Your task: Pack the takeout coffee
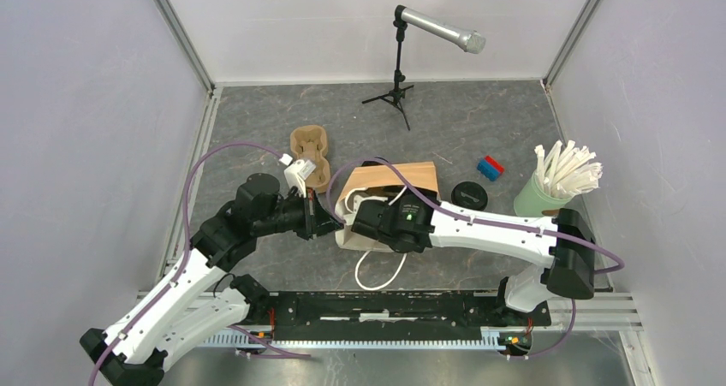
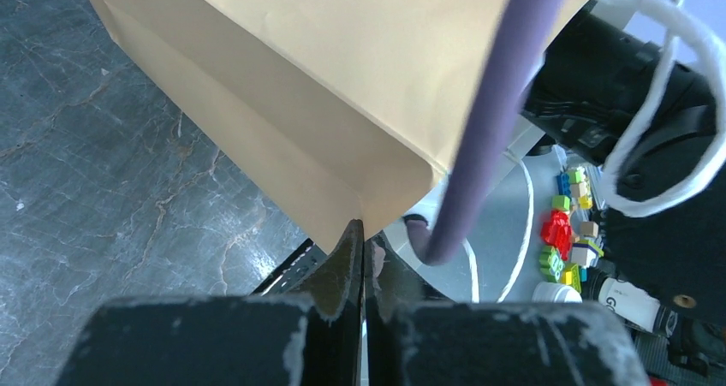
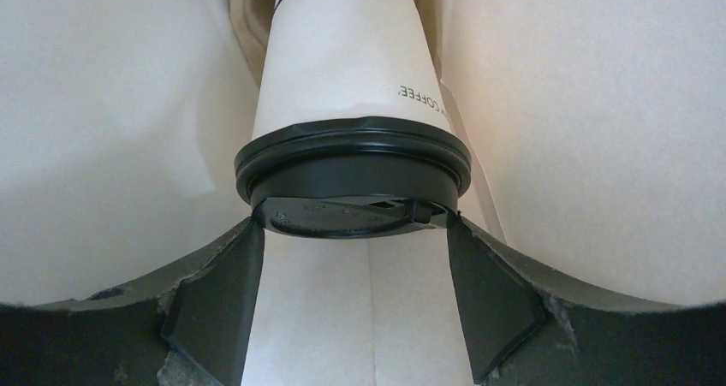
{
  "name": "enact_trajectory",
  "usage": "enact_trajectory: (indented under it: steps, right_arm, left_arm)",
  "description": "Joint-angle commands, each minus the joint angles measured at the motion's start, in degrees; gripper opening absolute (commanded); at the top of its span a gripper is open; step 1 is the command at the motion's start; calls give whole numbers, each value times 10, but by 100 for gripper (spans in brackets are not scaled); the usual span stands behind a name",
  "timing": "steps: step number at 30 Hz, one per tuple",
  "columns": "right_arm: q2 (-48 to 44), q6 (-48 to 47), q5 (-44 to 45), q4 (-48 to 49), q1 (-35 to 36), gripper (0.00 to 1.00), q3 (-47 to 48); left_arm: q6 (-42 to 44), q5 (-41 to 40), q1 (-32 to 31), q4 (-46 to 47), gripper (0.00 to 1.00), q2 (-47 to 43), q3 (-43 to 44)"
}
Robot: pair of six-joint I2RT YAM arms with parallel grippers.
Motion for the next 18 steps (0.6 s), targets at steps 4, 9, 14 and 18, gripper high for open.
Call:
enact_trajectory:
  steps: [4,9,14,18]
  right_arm:
    - [24,23,47,-42,-4,60,54]
    - [23,20,34,-50,-4,60,45]
    - [16,28,16,-79,-4,61,23]
    - [13,24,-19,-81,-4,61,-2]
  left_arm:
    - [33,-5,-5,-10,2,4,29]
    - [41,-21,-5,-34,2,15,45]
    - [40,-34,-5,-41,2,12,46]
    - [42,-29,-5,-39,2,14,52]
